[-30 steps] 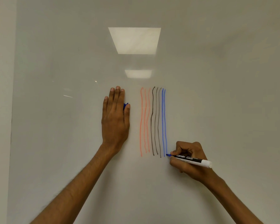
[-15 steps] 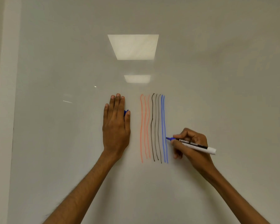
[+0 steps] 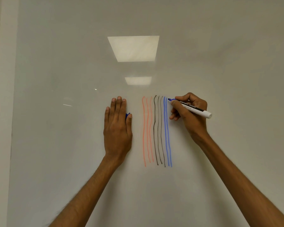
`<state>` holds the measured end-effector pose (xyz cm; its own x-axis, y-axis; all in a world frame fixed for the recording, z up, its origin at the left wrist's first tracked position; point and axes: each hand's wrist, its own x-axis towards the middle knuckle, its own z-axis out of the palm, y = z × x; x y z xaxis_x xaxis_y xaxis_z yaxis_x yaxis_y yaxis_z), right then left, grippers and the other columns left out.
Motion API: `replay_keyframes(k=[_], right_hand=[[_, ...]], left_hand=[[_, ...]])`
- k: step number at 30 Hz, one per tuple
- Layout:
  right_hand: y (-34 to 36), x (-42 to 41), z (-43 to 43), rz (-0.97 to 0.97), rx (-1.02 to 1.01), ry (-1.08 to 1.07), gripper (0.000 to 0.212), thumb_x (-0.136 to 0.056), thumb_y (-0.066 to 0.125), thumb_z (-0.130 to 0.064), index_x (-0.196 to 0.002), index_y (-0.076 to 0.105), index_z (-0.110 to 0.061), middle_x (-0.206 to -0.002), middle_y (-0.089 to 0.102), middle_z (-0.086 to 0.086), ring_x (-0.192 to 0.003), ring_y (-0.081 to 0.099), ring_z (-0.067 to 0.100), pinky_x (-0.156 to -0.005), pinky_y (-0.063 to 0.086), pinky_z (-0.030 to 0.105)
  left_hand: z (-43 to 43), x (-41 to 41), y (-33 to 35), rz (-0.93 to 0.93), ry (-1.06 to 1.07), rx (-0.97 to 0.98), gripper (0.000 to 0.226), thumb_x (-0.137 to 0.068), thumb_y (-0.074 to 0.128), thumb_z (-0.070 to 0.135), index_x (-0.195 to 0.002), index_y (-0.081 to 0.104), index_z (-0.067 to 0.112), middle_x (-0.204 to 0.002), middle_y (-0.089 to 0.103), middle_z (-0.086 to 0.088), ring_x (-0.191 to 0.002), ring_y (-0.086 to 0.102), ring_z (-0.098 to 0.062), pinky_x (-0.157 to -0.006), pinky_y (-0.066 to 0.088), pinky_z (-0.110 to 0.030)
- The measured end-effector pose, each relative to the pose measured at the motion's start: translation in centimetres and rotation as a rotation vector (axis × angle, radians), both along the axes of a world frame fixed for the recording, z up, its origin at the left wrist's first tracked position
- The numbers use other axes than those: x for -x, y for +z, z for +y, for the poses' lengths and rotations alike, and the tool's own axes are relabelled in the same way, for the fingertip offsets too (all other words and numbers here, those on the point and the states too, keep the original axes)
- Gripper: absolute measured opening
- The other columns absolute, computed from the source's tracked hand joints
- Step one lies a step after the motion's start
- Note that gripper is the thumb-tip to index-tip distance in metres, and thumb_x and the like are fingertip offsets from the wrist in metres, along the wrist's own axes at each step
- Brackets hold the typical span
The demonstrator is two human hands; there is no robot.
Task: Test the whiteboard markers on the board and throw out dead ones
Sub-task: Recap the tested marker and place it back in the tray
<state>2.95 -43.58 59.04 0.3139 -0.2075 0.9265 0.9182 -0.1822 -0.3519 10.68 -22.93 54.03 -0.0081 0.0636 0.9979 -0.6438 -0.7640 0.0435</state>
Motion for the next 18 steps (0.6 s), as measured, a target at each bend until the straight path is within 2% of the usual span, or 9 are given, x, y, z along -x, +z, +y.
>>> replay_keyframes(k=[8,18], right_hand=[[0.19,-0.29,0.23,-0.010,-0.046,-0.030,0.006,-0.089,0.068,-0.004,-0.086,0.063,-0.004,-0.062,0.067,0.008,-0.052,0.066,0.026,-0.049,0.051,0.025],[-0.56,-0.24,-0.19,0.001,0.006,-0.052,0.008,-0.086,0.069,0.000,-0.082,0.062,-0.002,-0.064,0.067,0.014,-0.051,0.067,0.029,-0.048,0.054,0.029]], left_hand=[[0.00,0.03,-0.02,0.014,0.021,-0.013,0.054,-0.106,0.032,0.027,-0.155,0.024,0.006,-0.164,0.021,-0.007,-0.153,0.011,-0.015,-0.126,0.008,-0.035],[0.07,0.02,-0.14,0.009,0.040,-0.043,0.056,-0.104,0.030,0.024,-0.156,0.022,0.004,-0.164,0.019,-0.009,-0.154,0.009,-0.017,-0.126,0.008,-0.039]])
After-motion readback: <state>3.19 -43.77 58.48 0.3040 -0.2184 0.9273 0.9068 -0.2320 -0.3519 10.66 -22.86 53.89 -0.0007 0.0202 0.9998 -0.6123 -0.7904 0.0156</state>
